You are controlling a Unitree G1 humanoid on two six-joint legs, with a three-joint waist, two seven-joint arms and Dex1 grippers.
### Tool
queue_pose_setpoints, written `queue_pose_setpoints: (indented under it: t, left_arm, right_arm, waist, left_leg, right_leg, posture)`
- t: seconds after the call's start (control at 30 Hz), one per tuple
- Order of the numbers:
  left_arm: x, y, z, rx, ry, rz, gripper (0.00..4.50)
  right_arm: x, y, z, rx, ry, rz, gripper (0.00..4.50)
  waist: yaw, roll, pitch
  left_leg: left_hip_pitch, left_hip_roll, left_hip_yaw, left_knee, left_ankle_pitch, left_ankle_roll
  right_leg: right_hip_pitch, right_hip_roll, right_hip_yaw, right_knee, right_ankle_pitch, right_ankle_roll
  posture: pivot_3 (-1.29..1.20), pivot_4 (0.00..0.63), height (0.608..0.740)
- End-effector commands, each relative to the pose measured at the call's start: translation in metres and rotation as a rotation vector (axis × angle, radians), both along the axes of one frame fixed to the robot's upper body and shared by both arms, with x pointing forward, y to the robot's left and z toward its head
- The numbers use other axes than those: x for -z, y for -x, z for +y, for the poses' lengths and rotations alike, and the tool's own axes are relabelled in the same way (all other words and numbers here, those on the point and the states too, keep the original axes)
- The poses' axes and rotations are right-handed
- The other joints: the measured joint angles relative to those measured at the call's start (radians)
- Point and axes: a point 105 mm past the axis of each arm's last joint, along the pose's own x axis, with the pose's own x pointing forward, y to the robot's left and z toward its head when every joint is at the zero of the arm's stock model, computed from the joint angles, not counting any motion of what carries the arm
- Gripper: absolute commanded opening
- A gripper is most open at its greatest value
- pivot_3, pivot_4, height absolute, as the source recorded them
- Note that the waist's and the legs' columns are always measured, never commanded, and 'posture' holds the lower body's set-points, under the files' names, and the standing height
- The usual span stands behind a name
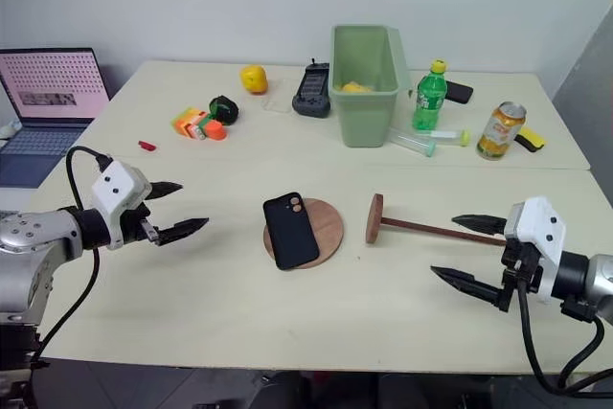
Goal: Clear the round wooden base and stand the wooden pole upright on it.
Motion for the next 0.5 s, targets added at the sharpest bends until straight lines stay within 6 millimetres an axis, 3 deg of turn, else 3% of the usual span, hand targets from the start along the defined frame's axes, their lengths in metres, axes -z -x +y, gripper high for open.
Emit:
queue_pose_setpoints:
  t: [0.03, 0.5]
  left_arm:
    - [-0.018, 0.004, -0.002, 0.047, 0.001, -0.040, 4.48]
    - [-0.023, -0.007, -0.009, 0.054, -0.014, -0.057, 4.48]
  right_arm:
    - [-0.008, 0.001, 0.005, -0.032, 0.012, -0.038, 4.50]
    - [-0.014, 0.002, 0.012, -0.046, -0.005, -0.045, 4.50]
  waist:
    - [0.000, 0.000, 0.000]
    - [0.000, -0.006, 0.004]
  left_leg:
    - [0.000, 0.000, 0.000, 0.000, 0.000, 0.000]
    - [0.000, 0.000, 0.000, 0.000, 0.000, 0.000]
  right_leg:
    - [0.000, 0.000, 0.000, 0.000, 0.000, 0.000]
    - [0.000, 0.000, 0.000, 0.000, 0.000, 0.000]
  posture:
    - [0.00, 0.150, 0.740]
    - [0.00, 0.150, 0.740]
